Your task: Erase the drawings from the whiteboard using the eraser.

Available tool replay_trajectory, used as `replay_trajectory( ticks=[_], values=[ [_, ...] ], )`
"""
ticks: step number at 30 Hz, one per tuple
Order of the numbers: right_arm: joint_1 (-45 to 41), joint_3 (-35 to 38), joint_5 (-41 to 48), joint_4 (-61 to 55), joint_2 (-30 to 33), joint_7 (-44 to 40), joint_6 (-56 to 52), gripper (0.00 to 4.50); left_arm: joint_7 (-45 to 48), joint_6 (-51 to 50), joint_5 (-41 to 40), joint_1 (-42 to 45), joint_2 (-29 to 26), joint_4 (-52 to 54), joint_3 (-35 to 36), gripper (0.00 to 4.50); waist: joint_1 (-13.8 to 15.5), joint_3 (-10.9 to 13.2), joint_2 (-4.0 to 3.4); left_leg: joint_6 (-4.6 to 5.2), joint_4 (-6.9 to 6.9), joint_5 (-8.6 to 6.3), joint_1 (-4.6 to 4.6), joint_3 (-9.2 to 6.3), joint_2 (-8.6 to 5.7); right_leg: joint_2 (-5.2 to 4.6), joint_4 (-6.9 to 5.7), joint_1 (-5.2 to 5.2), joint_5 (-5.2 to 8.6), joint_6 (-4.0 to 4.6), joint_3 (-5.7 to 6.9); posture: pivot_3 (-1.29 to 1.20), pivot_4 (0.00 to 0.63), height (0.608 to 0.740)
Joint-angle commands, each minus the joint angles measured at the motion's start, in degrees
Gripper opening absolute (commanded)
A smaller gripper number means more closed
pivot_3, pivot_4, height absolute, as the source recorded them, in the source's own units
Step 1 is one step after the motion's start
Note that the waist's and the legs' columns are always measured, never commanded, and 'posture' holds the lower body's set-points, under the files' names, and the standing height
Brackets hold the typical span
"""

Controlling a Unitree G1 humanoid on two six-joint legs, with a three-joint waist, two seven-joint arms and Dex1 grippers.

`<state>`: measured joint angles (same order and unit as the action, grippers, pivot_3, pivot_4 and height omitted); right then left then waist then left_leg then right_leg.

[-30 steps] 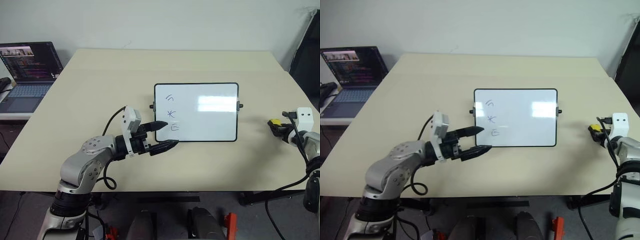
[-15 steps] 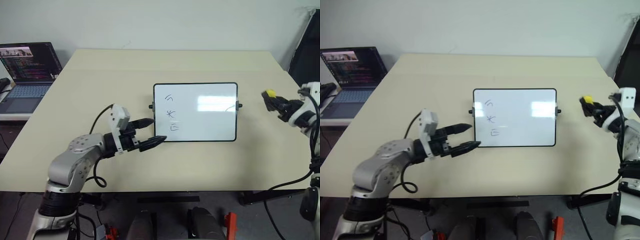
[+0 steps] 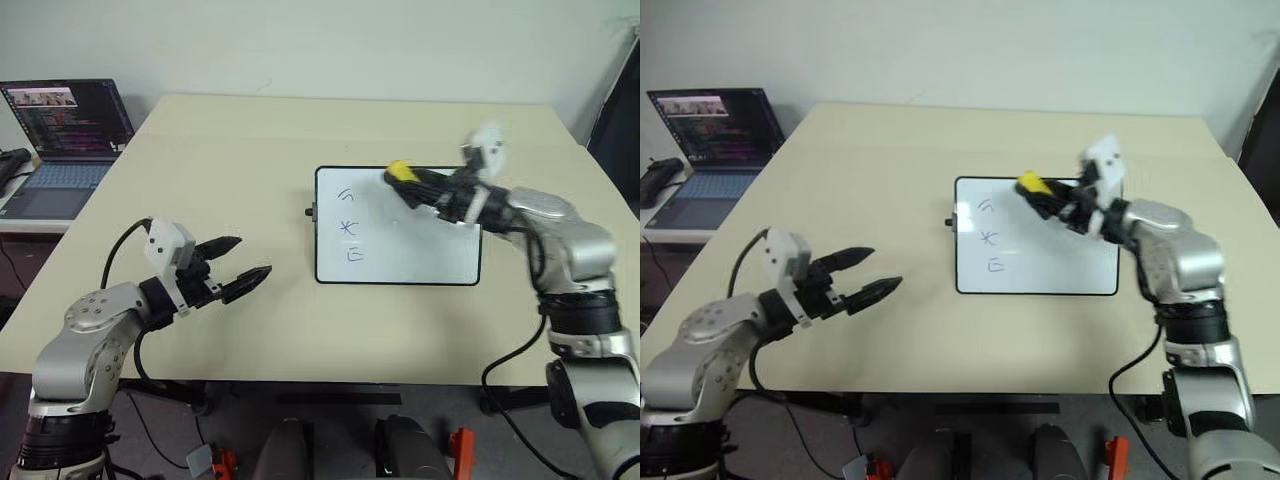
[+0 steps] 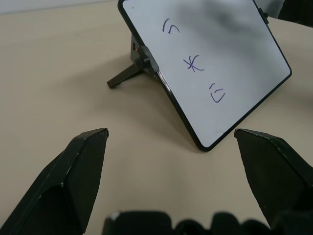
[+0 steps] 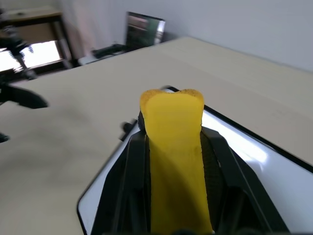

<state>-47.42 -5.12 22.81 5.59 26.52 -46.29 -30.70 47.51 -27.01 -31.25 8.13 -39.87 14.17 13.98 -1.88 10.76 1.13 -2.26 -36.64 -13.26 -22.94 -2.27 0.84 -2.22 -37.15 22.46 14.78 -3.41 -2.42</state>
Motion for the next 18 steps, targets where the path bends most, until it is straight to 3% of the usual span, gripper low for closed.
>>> replay_trajectory(
  ticks=[1, 3, 11, 18],
  values=[
    [-6.6, -6.2, -10.9, 9.6, -2.8, 1.8, 12.7, 1.00, -1.6, 2.4, 0.4, 3.0, 0.6, 3.3, 0.5, 4.50, 0.0, 0.0, 0.00, 0.00, 0.00, 0.00, 0.00, 0.00, 0.00, 0.00, -0.02, 0.03, -0.01, 0.01, 0.00, 0.00, 0.150, 0.740],
    [-9.9, -10.5, -18.4, 16.9, -3.8, 4.2, 20.1, 1.00, -1.7, 2.4, 0.5, 4.6, 0.3, 3.5, 0.1, 4.50, 0.2, 0.0, 0.01, -0.01, -0.01, 0.00, -0.01, 0.00, -0.02, 0.00, -0.06, 0.04, -0.01, 0.01, 0.00, 0.00, 0.150, 0.740],
    [-19.7, -12.4, -27.5, 40.1, -9.8, 9.1, 34.9, 1.00, -0.4, 1.2, 1.1, 6.5, -3.2, 5.1, -0.4, 4.50, -0.2, 0.0, 0.02, -0.10, 0.16, -0.04, -0.10, 0.05, -0.02, -0.02, -0.17, 0.32, -0.03, 0.05, -0.05, 0.00, 0.150, 0.740],
    [-22.5, -14.8, -34.2, 49.8, -11.4, 9.0, 40.9, 1.00, -0.2, 1.3, 2.9, 5.0, -4.6, 6.0, -1.9, 4.50, -0.4, 0.0, 0.02, -0.12, 0.17, -0.02, -0.21, 0.12, -0.01, 0.00, -0.85, 0.83, 0.12, 0.28, -0.13, 0.00, 0.150, 0.740]
  ],
)
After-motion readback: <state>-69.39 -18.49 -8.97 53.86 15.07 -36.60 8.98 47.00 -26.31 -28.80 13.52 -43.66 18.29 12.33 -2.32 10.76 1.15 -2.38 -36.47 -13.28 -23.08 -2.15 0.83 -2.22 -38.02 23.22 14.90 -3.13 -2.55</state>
